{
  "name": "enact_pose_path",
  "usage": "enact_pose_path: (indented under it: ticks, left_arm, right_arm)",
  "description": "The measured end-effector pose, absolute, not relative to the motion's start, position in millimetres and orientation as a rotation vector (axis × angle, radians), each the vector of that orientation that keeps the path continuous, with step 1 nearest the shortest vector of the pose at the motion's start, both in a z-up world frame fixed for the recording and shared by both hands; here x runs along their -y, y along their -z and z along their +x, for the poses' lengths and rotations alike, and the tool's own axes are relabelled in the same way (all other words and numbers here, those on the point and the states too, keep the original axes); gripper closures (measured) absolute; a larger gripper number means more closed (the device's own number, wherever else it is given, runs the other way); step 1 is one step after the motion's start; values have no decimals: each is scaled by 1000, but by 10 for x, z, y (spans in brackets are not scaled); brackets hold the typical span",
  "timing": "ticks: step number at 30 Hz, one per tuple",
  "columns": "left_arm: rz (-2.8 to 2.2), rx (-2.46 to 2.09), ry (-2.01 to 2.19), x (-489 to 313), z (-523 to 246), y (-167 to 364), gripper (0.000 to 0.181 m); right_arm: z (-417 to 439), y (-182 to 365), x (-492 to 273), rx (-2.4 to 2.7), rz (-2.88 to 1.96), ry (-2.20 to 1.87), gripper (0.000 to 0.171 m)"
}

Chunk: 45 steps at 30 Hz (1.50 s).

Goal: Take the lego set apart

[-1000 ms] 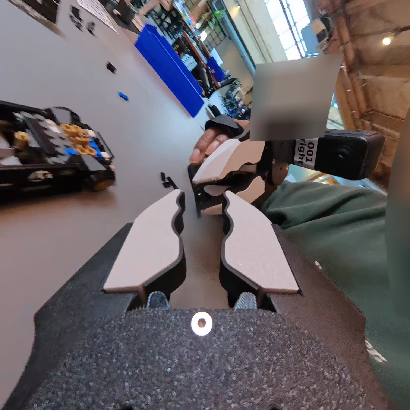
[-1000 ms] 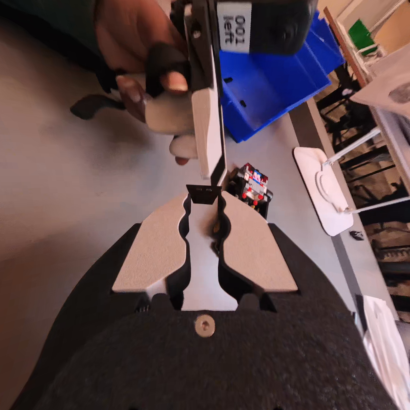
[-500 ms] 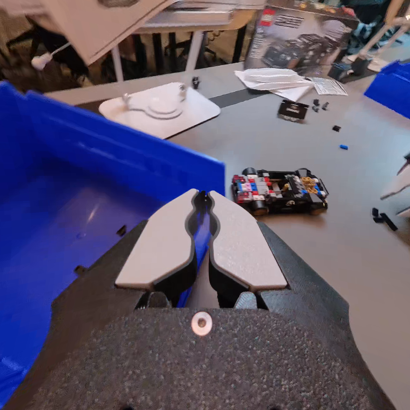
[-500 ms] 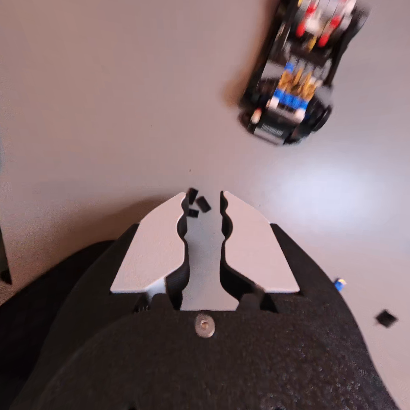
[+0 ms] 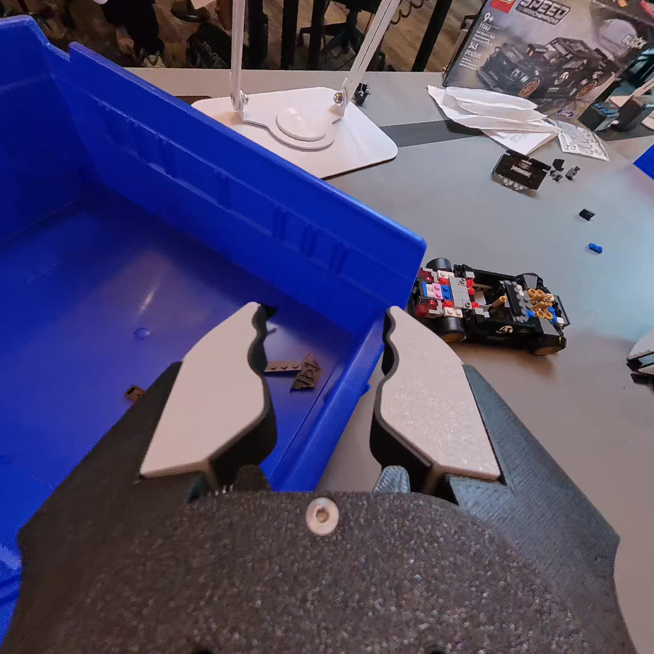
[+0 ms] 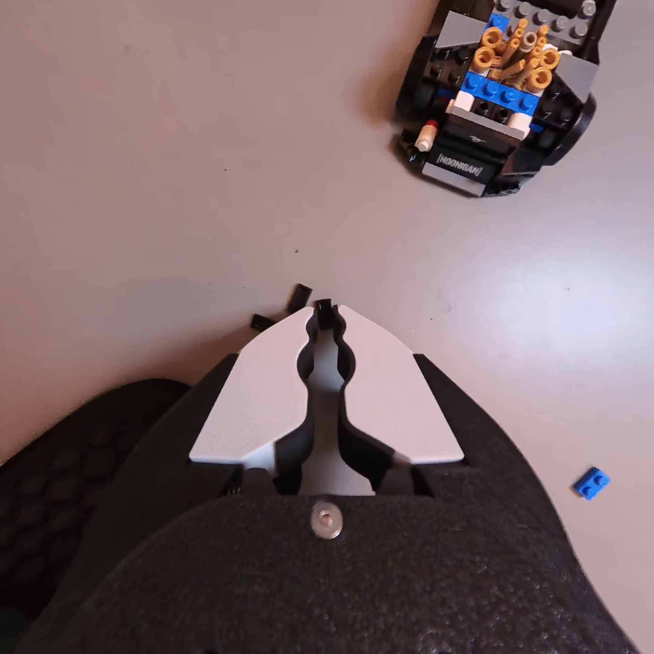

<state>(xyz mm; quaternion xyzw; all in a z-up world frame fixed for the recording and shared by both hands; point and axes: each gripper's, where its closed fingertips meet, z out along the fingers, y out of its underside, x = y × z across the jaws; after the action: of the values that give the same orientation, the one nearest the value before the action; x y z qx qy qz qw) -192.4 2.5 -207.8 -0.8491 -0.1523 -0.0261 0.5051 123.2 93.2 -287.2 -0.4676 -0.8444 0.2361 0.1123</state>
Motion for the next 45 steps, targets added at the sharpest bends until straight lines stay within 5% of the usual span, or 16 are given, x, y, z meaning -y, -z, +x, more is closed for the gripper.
enact_pose_path:
  ticks: [8,12,17,22,28,30,36,40,45]
  left_arm:
    - [-2026,286,95,-60,-1772,2015,119]
    - [-1880,32,557,-165,-880,1742,154]
    - [-1836,-105,1130,-129,172,1788,151]
    - [-1847,-104,1235,-158,421,1861,160]
    - [-1866,-121,1154,-160,369,1876,178]
    - [-1845,-120,998,-210,177,1786,178]
    - [-1974,130,-22,-109,-1542,1723,178]
    - [-2107,268,-206,121,-2069,1918,178]
    - [-2211,302,-148,177,-2093,2149,151]
  right_arm:
    - [839,2427,-841,2209,-1199,-834,164]
    - [511,1935,-606,1944,-983,-894,164]
    - [302,1871,-307,1885,-806,-688,164]
    - [267,1929,-174,1907,-757,-614,164]
    - [278,1868,-139,1885,-725,-633,164]
    - [321,1879,-241,1914,-788,-629,149]
    - [984,2369,-754,2309,-1212,-692,143]
    - [1196,2636,-809,2418,-1349,-650,142]
    - [1272,2864,-806,2499,-1454,-549,144]
